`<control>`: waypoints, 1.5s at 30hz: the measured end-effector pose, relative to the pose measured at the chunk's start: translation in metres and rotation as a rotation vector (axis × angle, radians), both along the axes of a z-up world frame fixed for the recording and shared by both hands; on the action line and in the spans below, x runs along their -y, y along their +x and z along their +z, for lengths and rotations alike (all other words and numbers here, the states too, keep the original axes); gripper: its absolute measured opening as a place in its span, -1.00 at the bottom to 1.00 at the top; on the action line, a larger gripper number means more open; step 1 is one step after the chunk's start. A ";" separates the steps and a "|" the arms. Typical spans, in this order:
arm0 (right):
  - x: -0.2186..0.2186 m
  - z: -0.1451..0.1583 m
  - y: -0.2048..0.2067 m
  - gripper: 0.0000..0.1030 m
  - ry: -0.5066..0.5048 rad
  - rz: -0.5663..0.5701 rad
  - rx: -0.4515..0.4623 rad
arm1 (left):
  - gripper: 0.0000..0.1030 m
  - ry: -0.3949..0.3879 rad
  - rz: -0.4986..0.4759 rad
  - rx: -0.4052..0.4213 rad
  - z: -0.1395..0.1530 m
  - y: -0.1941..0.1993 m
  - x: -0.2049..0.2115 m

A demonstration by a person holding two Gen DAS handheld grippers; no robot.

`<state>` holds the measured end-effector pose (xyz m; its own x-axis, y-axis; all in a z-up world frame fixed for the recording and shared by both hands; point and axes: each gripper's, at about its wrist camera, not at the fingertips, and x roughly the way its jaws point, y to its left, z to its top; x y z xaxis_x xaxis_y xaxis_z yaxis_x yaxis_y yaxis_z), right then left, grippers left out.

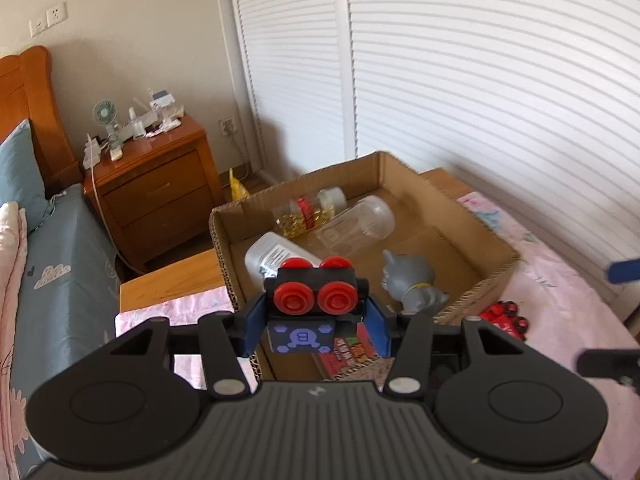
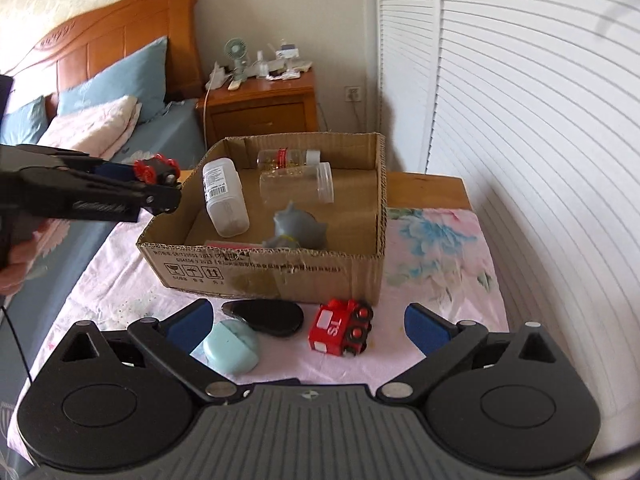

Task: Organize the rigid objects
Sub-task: 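Carry cube and grey toy into the cardboard box and open both tools, then move left tool to the mint-green round case and close on it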

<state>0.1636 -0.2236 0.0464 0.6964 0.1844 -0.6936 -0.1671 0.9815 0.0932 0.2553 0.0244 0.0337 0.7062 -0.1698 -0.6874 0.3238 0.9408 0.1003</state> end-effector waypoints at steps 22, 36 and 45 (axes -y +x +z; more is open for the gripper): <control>0.003 -0.041 -0.036 1.00 -0.010 -0.092 0.019 | 0.97 -0.019 0.052 -0.028 -0.002 -0.060 -0.014; -0.006 -0.050 -0.051 1.00 -0.023 -0.050 0.007 | 0.97 -0.073 0.138 -0.070 -0.019 -0.129 -0.003; -0.012 -0.061 -0.050 1.00 -0.015 -0.002 -0.009 | 0.97 -0.058 0.230 -0.019 -0.033 -0.152 -0.006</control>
<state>0.1140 -0.2118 -0.0149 0.6905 0.1724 -0.7025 -0.1640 0.9832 0.0802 0.1029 0.0305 0.0010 0.7177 -0.0456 -0.6948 0.1016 0.9940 0.0397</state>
